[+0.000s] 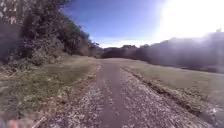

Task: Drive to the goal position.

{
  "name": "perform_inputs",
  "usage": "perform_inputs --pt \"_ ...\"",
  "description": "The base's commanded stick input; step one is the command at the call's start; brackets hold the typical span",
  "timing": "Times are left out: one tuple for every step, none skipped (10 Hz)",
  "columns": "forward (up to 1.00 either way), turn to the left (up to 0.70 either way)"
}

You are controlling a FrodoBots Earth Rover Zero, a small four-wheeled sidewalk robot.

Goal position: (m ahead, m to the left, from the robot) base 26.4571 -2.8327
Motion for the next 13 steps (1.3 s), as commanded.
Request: perform_inputs --pt "0.6 0.0" --pt "0.6 0.0" --pt "0.6 0.0" --pt "0.6 0.0" --pt "0.6 0.0" --pt "0.6 0.0" --pt "0.6 0.0" --pt "0.6 0.0" --pt "0.6 0.0" --pt "0.6 0.0" --pt "0.6 0.0" --pt "0.6 0.0" --pt "0.6 0.0"
